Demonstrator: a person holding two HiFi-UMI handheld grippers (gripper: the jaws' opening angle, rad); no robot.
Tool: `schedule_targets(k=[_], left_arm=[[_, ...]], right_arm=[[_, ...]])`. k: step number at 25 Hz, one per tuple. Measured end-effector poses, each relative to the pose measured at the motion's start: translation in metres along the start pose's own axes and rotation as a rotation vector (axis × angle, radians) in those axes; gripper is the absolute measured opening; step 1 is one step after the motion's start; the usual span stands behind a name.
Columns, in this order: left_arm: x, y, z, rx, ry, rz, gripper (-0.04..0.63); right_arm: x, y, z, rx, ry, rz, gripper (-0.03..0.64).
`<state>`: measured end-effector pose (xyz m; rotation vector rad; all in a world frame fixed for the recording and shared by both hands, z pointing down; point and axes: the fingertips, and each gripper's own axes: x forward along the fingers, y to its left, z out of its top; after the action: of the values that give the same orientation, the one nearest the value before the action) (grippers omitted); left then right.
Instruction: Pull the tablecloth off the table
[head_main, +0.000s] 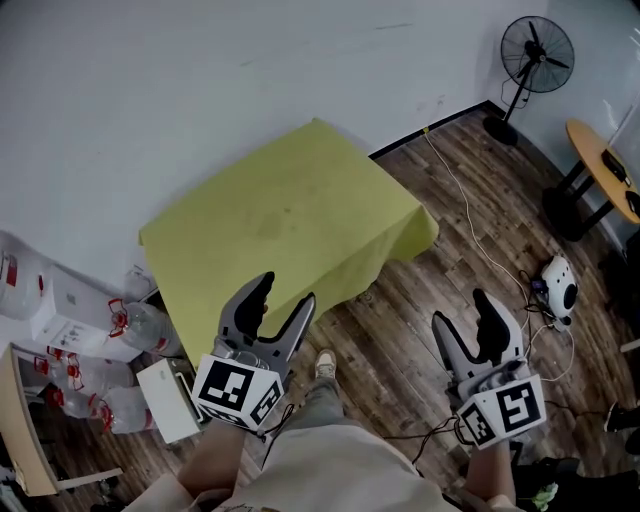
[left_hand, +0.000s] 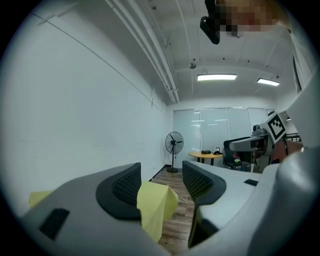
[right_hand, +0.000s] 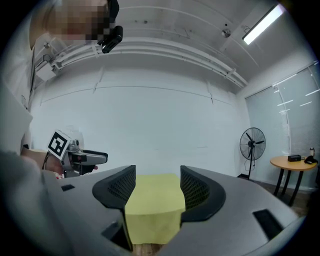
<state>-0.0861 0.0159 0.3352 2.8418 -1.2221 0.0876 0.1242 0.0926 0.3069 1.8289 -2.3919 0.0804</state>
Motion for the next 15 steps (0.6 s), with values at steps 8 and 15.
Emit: schedule_targets(k=[8,15], left_arm=[[0.088,0.069,-0.045,-0.048,0.178,-0.060,0.262],[0.144,0.128,-0.091,-0.081,0.293,-0.105,0.261]], right_arm=[[0.118,-0.026,-0.022,0.028,0.108,0.014,0.293],[0.214,-0.036,-0.045,0.058,0.172,0.019,0.293]])
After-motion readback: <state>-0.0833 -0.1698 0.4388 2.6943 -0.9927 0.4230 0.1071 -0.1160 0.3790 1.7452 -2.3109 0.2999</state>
